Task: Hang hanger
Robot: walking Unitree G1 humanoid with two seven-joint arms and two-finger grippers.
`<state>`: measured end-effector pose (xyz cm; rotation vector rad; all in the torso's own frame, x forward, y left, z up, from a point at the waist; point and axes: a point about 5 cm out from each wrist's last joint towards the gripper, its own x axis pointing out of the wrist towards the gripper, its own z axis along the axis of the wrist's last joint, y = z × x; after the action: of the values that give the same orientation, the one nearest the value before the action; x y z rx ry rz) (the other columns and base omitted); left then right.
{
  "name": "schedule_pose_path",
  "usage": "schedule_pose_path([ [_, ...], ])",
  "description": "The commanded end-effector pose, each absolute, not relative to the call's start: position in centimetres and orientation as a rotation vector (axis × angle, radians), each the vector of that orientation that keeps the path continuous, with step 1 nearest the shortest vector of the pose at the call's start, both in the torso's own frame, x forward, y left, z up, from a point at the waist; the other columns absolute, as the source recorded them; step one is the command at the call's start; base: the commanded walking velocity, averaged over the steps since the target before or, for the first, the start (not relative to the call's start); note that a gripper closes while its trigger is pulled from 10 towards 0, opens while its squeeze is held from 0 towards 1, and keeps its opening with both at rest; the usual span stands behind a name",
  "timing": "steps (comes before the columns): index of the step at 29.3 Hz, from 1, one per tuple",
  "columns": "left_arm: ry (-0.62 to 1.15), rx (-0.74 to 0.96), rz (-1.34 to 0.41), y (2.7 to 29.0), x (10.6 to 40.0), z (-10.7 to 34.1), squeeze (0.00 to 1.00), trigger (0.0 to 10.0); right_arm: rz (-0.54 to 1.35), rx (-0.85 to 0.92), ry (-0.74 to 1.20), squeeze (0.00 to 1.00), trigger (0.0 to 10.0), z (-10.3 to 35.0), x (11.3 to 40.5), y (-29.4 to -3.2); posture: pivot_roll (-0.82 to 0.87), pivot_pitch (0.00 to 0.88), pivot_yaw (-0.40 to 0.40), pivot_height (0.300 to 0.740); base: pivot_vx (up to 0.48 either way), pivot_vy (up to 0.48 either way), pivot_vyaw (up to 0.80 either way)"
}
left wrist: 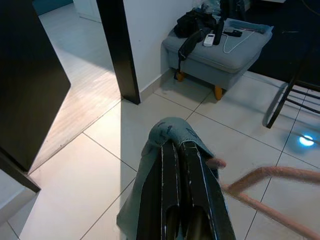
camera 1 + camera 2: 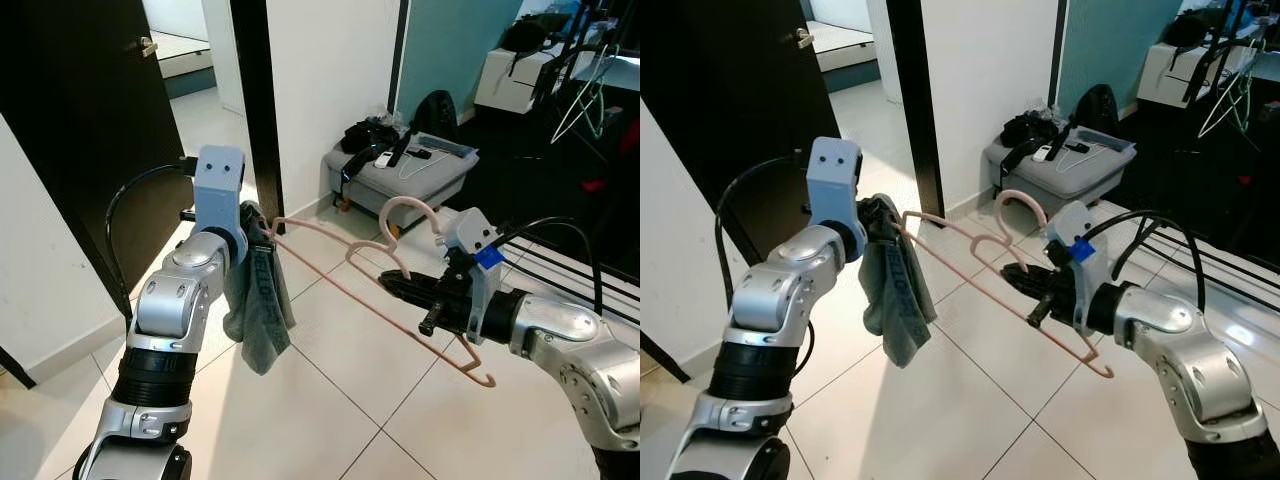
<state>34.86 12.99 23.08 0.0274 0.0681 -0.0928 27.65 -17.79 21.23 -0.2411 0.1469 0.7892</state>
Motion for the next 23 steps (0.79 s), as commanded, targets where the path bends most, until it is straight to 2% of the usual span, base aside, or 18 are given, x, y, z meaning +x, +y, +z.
schedule_pose_path([
  [1,0.058,0.034,-0.089,13.3,34.7,23.2,0.0,10.0,0.759,-0.246,0.137,0.0,10.0,21.5,27.9,-18.1,-0.1,0.0,0.034,0.731,0.0,0.0,0.0],
  [23,0.053,0.022,-0.128,12.3,34.6,23.1,0.0,10.0,0.795,-0.256,0.151,0.0,10.0,21.2,27.9,-17.5,-0.1,0.0,0.027,0.731,0.0,0.0,0.0],
])
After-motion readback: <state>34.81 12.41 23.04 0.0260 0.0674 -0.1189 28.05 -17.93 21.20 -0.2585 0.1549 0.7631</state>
